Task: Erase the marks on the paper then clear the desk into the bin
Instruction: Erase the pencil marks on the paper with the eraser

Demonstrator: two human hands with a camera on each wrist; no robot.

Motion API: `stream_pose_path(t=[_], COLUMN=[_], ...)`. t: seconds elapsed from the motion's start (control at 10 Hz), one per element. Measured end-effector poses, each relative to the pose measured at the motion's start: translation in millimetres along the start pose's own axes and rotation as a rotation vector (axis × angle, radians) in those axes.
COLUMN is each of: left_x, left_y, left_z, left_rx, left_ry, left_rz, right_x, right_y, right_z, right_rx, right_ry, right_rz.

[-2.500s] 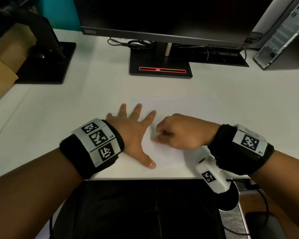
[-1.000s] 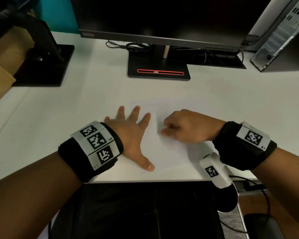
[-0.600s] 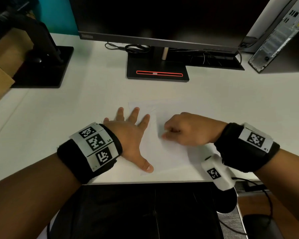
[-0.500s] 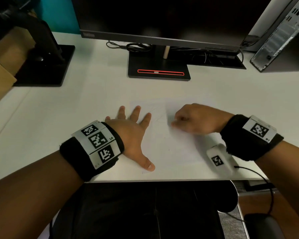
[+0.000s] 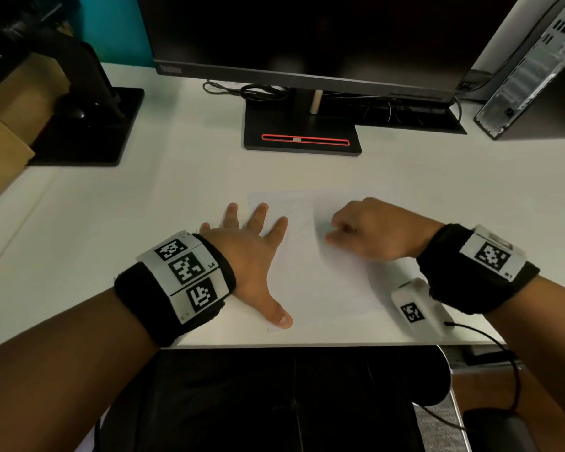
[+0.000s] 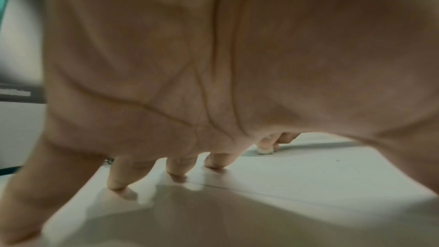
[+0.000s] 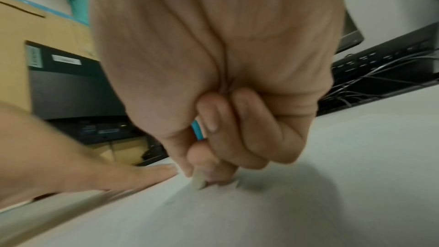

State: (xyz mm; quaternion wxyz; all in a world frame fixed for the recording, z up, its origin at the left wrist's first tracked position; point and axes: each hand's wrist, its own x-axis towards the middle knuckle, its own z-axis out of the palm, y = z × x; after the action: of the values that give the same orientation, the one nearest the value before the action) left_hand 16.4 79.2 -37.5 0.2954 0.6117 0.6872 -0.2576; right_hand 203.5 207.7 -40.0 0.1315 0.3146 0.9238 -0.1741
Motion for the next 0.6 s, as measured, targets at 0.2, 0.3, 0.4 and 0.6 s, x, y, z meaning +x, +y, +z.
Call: stream_pose_path(t=[0.2,0.3,0.4,0.6], left_x=[0,-1,0,-2], left_y=[0,0,0,-1], left_z=[0,0,0,0], left_rx=[0.004,0.010,0.007,0.018], left_ry=[-0.002,-0.003,-0.005,0.000], left_rz=[-0.001,0.001,0.008,0.005], right_x=[-9,-15,-18,-22], right_y=[13,14,4,33], right_z=[-3,2,10,-4], right_rx=[0.061,0.051,0.041,0.413], right_ry=[-0.040,-0.017,-0.108,0.159], right_rz=[0.027,0.006,-0.078,0.316])
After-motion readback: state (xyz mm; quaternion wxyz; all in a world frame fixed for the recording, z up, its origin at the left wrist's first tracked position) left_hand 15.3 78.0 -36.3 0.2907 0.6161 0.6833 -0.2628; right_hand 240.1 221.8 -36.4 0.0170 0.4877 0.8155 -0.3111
